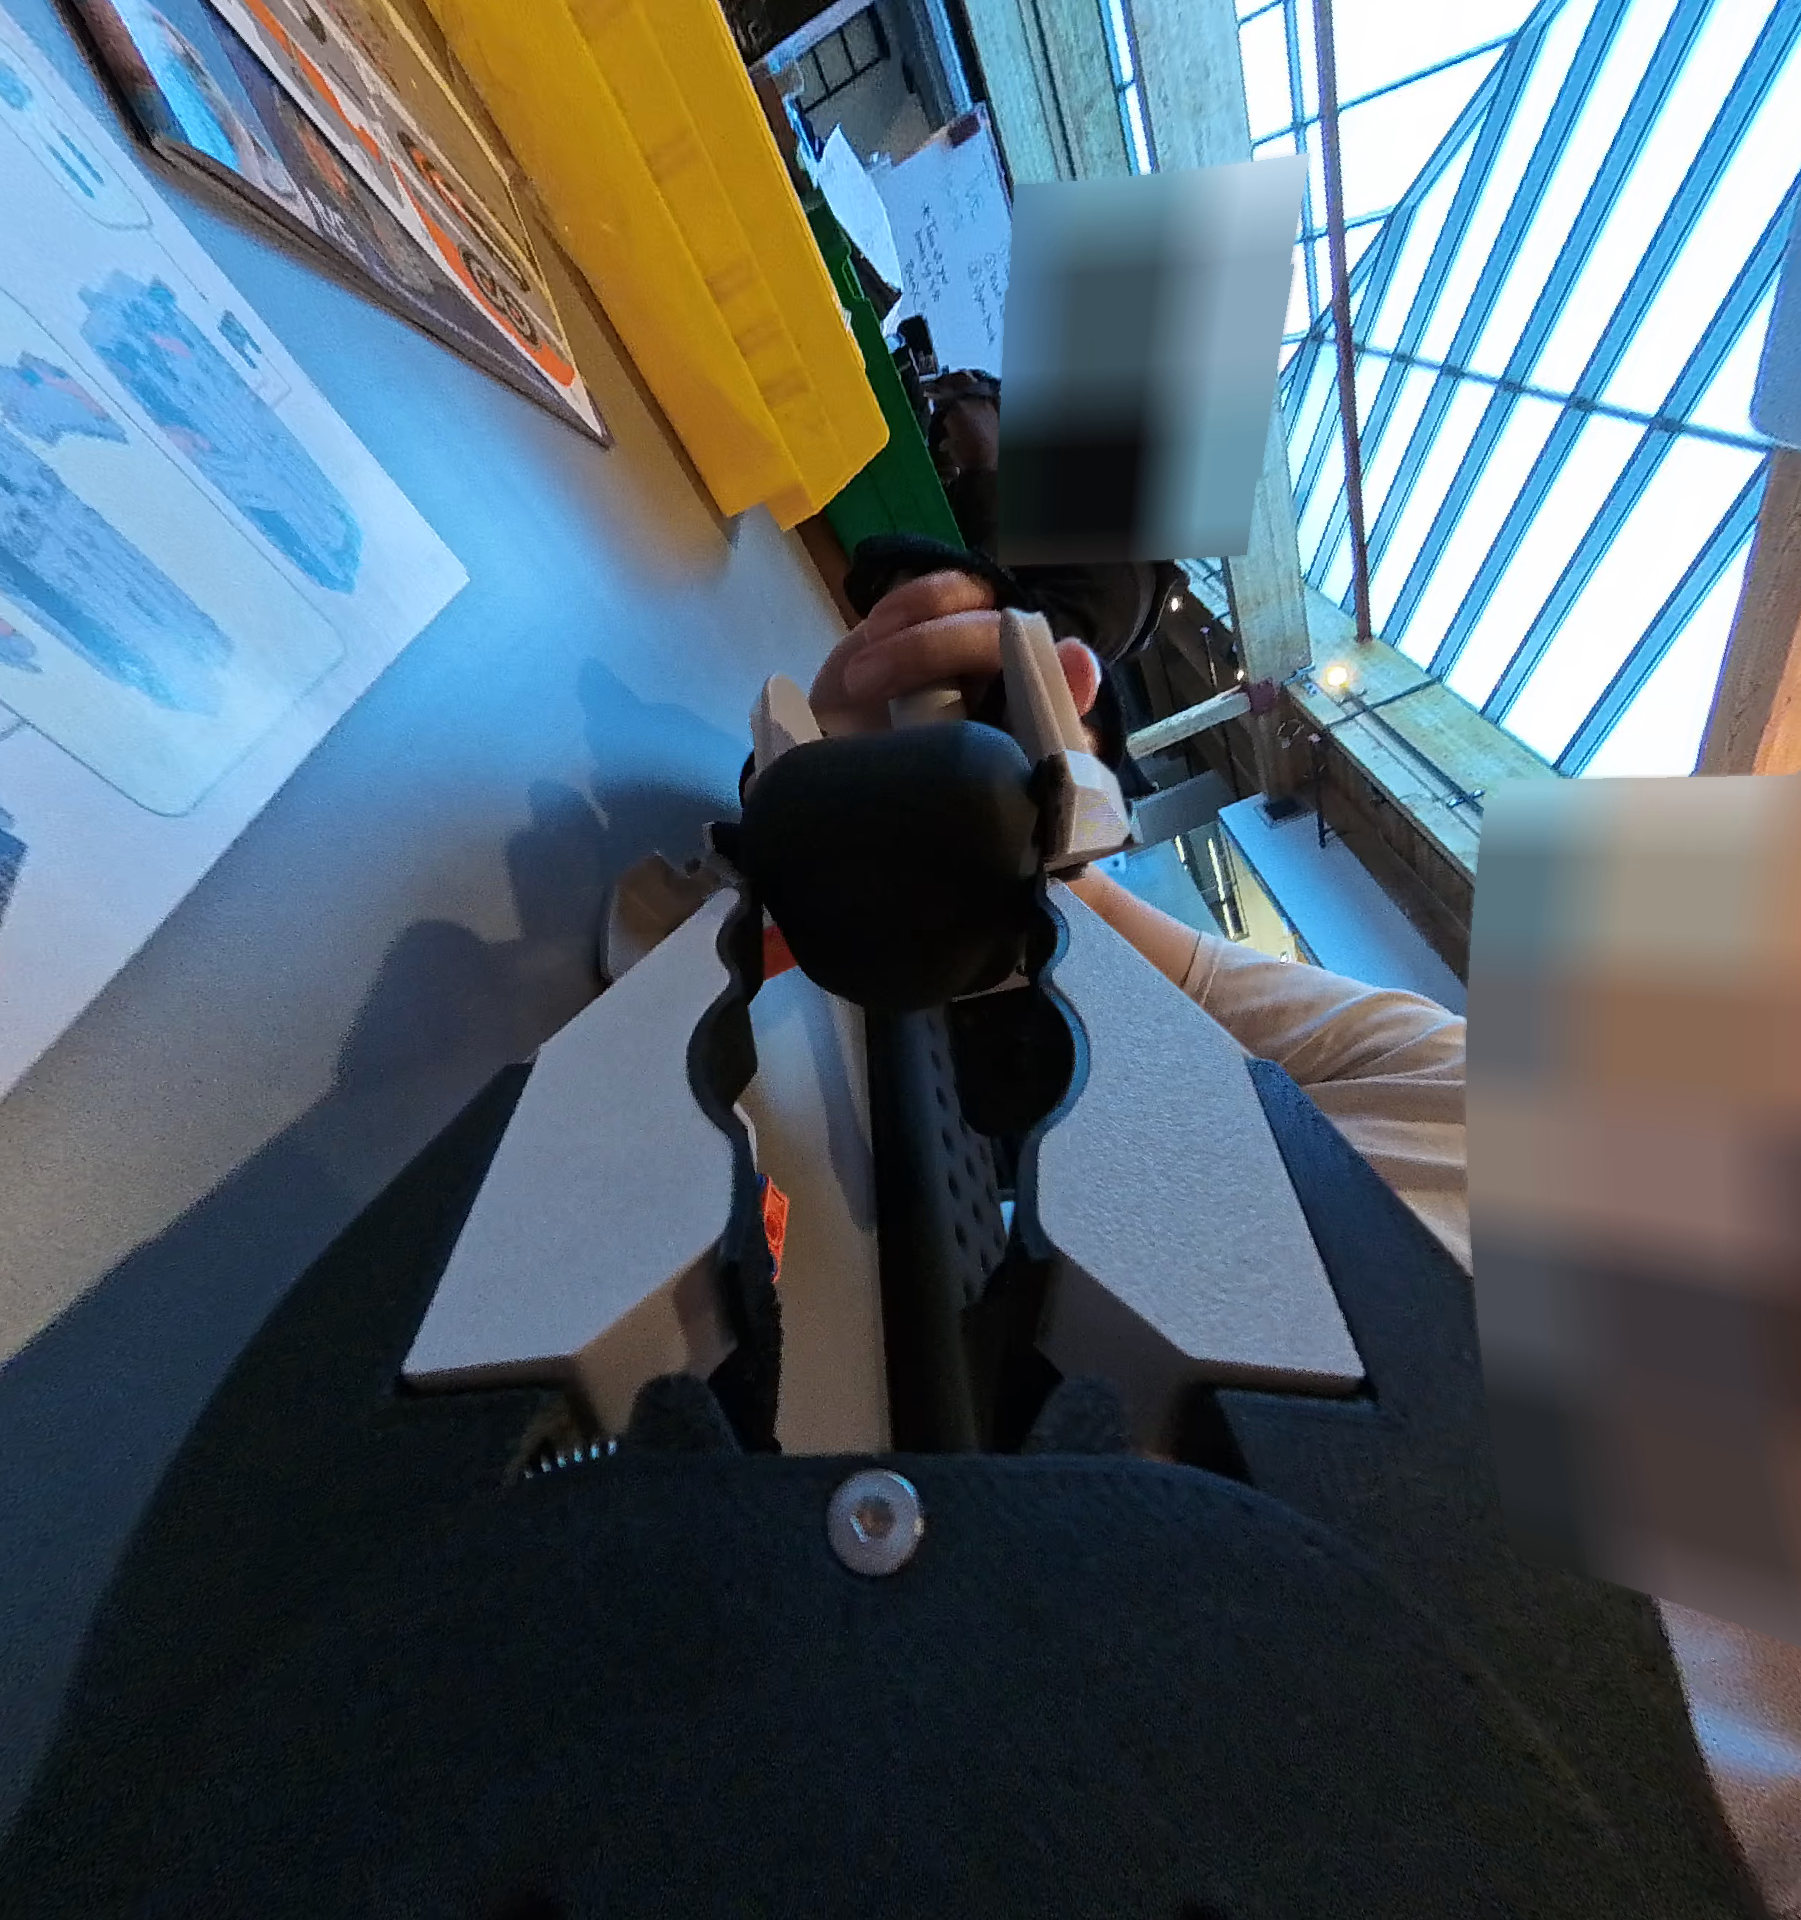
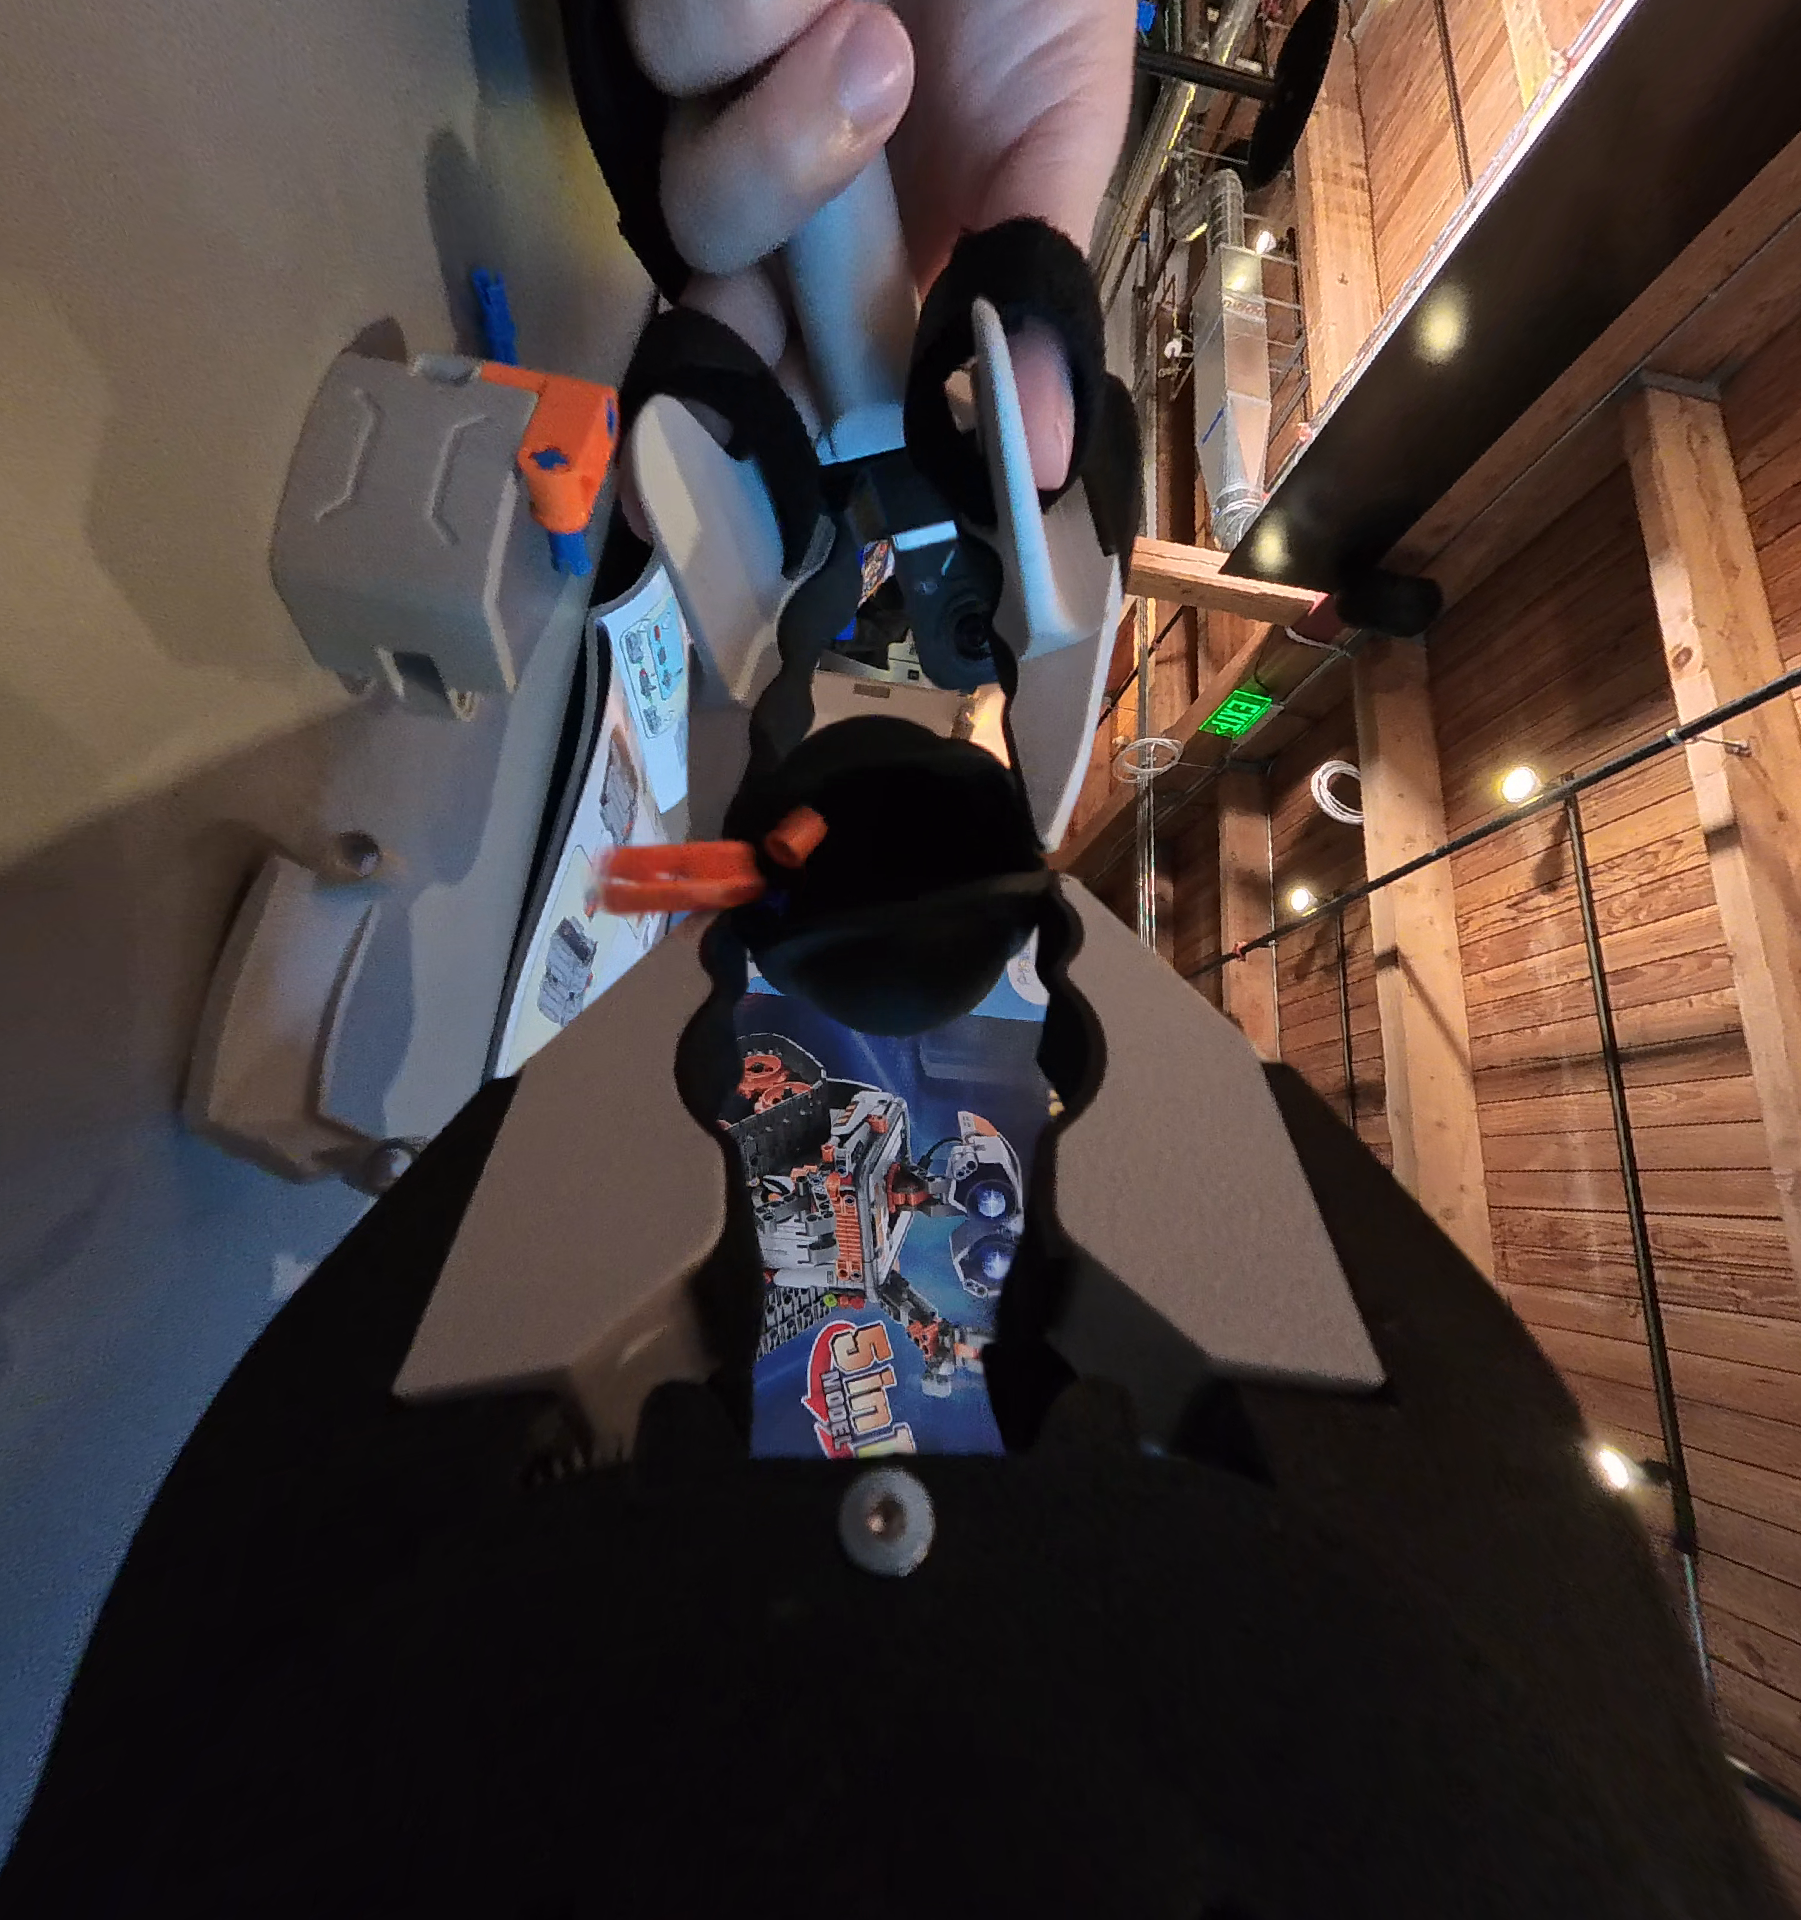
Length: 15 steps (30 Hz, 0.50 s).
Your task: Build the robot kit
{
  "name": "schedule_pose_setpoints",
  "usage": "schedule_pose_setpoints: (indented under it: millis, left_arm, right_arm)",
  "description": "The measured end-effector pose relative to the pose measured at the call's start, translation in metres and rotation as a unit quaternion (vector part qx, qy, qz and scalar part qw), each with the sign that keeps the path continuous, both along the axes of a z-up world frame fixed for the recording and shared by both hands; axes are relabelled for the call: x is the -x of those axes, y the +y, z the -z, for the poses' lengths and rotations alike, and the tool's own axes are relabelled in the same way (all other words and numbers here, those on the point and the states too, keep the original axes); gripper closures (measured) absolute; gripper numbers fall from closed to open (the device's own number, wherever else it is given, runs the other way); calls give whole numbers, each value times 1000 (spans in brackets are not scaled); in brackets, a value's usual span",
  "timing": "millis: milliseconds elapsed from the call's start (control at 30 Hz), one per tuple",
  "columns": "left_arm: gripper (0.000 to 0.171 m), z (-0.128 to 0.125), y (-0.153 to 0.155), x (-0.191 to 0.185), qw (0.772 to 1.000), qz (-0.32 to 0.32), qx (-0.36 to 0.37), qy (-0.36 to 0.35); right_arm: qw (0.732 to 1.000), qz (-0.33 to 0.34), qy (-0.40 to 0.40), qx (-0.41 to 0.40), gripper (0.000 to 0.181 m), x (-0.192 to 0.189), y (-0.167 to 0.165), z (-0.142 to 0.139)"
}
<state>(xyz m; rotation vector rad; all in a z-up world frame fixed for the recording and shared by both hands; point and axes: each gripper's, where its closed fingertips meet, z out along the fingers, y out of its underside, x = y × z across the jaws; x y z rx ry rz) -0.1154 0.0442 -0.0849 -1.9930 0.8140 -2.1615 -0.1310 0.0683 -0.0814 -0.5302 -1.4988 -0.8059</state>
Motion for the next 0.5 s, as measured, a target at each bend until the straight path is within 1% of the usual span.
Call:
schedule_pose_setpoints:
  millis: [133,300,400,500]
  left_arm:
    - [123,-1,6,3,1000,-16,23,-9]
    - [124,0,15,8,999,-40,21,-10]
    - [126,-1,18,11,998,-50,18,-13]
    - [126,-3,19,13,998,-52,19,-21]
  right_arm:
    - [1000,12,11,12,128,-3,5,-1]
    - [999,37,15,25,128,-13,15,3]
    - [996,58,37,57,127,-24,22,3]
    - [986,87,78,117,127,-41,30,1]
